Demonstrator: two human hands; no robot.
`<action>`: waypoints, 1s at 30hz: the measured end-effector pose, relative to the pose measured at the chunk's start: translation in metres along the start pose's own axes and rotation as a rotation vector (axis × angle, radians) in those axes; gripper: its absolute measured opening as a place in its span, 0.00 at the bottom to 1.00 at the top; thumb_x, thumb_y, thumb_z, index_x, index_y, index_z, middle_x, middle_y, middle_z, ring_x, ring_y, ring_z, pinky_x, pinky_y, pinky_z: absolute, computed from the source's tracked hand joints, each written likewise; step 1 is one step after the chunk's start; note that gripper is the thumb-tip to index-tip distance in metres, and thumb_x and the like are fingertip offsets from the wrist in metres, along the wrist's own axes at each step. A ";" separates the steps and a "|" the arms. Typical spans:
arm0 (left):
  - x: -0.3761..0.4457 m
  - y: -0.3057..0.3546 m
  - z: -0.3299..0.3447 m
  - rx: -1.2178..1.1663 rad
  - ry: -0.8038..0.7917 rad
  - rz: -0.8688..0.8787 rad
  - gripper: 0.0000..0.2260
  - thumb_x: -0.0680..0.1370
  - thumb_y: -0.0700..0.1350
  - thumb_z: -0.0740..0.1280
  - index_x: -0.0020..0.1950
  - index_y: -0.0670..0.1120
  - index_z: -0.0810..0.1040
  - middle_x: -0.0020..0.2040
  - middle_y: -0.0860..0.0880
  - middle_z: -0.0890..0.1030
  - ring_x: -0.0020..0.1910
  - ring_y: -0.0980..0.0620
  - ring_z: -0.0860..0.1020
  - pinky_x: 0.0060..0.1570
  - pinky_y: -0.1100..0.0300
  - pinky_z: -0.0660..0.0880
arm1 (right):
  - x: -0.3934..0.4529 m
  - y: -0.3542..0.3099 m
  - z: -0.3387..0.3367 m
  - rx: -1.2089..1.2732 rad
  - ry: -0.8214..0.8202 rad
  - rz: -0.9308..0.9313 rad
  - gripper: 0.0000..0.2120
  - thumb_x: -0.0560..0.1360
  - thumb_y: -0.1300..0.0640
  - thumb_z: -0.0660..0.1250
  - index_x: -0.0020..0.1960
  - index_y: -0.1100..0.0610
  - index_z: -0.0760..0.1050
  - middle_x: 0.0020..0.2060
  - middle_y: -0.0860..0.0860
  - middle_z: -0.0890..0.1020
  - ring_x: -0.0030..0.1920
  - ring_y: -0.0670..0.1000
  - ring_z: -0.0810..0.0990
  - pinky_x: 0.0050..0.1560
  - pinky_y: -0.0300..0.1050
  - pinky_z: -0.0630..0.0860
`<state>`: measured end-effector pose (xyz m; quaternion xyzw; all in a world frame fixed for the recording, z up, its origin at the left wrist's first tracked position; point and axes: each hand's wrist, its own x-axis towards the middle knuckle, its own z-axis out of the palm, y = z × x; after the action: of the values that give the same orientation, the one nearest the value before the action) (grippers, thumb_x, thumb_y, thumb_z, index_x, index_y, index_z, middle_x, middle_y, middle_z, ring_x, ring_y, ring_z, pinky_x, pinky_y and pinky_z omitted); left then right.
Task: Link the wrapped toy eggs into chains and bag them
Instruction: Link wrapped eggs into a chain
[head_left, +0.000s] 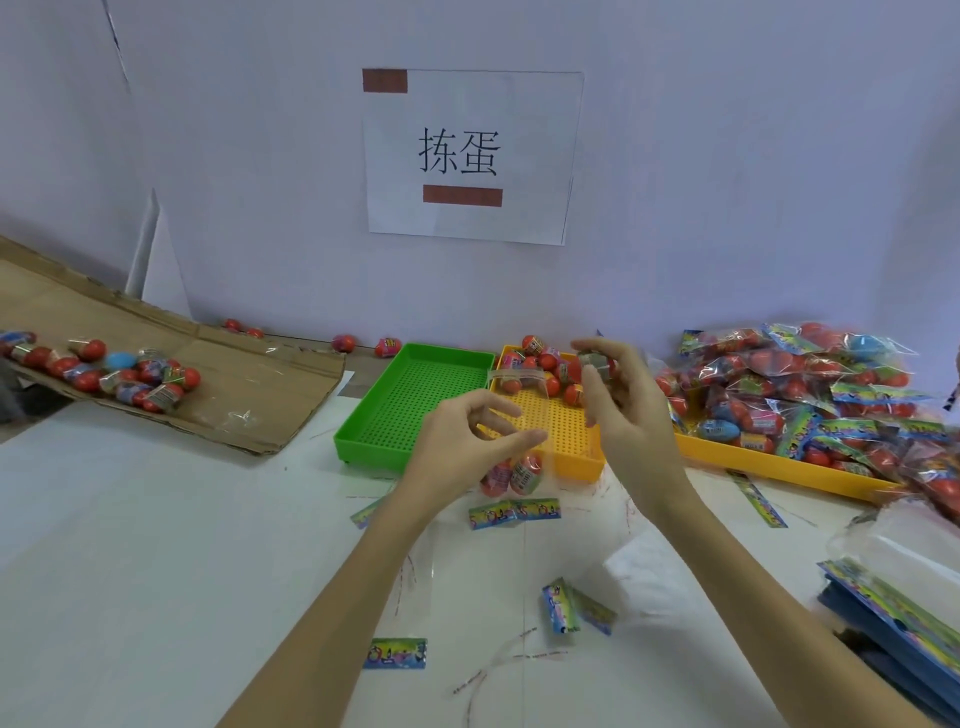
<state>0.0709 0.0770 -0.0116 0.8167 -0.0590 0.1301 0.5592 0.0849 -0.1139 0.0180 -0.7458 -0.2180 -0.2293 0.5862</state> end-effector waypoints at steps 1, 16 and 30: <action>0.000 0.000 0.000 -0.002 0.002 0.001 0.18 0.68 0.61 0.81 0.52 0.55 0.84 0.43 0.55 0.88 0.34 0.61 0.78 0.38 0.64 0.77 | -0.005 -0.005 0.001 -0.019 -0.033 -0.051 0.14 0.83 0.58 0.66 0.68 0.52 0.74 0.50 0.45 0.81 0.45 0.44 0.81 0.42 0.35 0.78; -0.006 0.006 0.006 -0.026 -0.117 0.167 0.13 0.70 0.42 0.82 0.51 0.46 0.83 0.43 0.53 0.86 0.39 0.37 0.82 0.42 0.43 0.81 | -0.023 -0.014 0.006 -0.589 -0.139 -0.285 0.17 0.81 0.55 0.69 0.70 0.48 0.77 0.56 0.48 0.80 0.34 0.38 0.68 0.40 0.45 0.82; -0.005 0.001 0.010 0.032 -0.098 0.223 0.14 0.69 0.49 0.77 0.53 0.57 0.84 0.38 0.50 0.82 0.33 0.57 0.73 0.37 0.51 0.76 | -0.027 -0.003 0.009 -0.610 -0.262 -0.281 0.11 0.84 0.46 0.58 0.66 0.41 0.70 0.56 0.40 0.77 0.38 0.37 0.73 0.38 0.40 0.79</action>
<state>0.0668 0.0669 -0.0153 0.8193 -0.1747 0.1525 0.5244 0.0625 -0.1058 0.0026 -0.8723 -0.3134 -0.2646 0.2662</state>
